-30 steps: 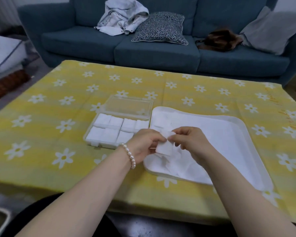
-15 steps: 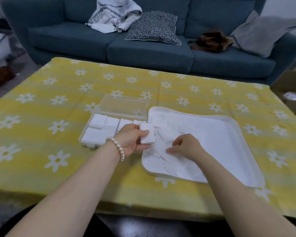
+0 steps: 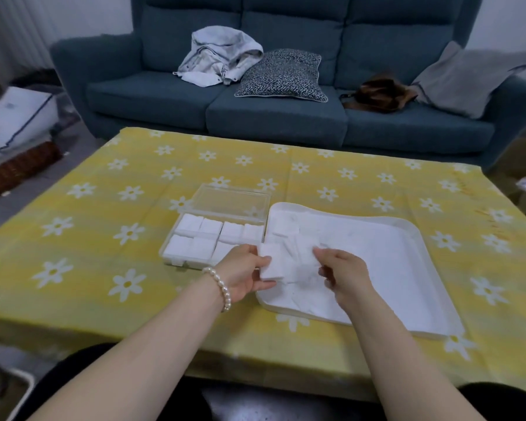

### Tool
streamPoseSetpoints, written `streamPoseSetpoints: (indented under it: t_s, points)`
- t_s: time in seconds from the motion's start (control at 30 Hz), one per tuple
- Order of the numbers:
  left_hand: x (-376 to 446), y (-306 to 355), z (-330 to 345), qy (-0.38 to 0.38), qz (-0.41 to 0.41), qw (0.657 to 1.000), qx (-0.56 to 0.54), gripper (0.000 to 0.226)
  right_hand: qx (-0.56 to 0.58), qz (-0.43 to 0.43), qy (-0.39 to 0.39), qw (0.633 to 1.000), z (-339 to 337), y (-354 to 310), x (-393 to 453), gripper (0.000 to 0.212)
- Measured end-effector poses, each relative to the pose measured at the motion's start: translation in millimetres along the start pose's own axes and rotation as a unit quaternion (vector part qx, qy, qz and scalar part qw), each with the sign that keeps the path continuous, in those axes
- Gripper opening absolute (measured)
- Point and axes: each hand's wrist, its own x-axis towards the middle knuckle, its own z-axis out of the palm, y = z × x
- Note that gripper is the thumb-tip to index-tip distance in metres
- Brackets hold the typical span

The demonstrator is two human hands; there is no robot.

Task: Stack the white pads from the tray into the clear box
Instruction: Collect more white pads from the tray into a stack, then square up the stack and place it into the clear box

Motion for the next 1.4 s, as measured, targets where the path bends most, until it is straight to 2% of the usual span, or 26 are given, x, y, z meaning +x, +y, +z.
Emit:
streamPoseSetpoints:
  t_s: [0.07,0.1,0.33,0.67,0.8,0.9,1.03,1.17,1.3,1.4]
  points:
    - [-0.3,-6.6,-2.1,-0.013,0.004,1.000,-0.015,0.022,0.110,0.069,-0.050,0.990,10.8,-5.3,-10.5,0.009]
    - [-1.1,-9.7,-3.0,-0.019,0.003,0.999,-0.028,0.022,0.110,0.075,-0.063,0.989,16.7,-5.5,-15.3,0.009]
    - [3.2,-16.7,-19.4,-0.041,0.032,0.997,-0.054,0.024,-0.020,-0.047,-0.019,0.999,53.5,12.5,-27.8,0.014]
    - [9.9,-5.3,-31.4,-0.078,0.029,0.992,-0.093,0.018,-0.090,-0.126,0.057,0.986,72.5,20.2,-25.6,0.017]
    - [9.4,-5.0,-36.3,-0.087,0.013,0.990,-0.109,0.032,-0.118,-0.143,0.050,0.981,78.6,27.1,-27.0,0.019]
    - [11.1,-9.0,-38.8,-0.044,0.046,0.997,-0.046,0.025,-0.122,-0.133,0.039,0.983,82.4,30.4,-24.2,0.018]
    - [18.1,5.1,-47.5,0.041,0.087,0.995,0.030,0.010,-0.052,-0.103,0.040,0.993,80.1,26.3,-16.1,0.014]
    - [40.0,23.2,-63.3,0.163,0.178,0.938,0.247,0.021,-0.033,-0.099,0.074,0.992,63.5,20.1,-7.9,0.010]
    - [59.7,24.5,-55.5,0.161,0.143,0.914,0.345,0.028,-0.042,-0.086,0.092,0.991,45.2,22.5,-4.1,0.008]
    - [70.5,23.0,-49.2,0.148,0.100,0.884,0.432,0.006,-0.046,-0.081,0.093,0.991,36.0,25.0,-3.3,0.004]
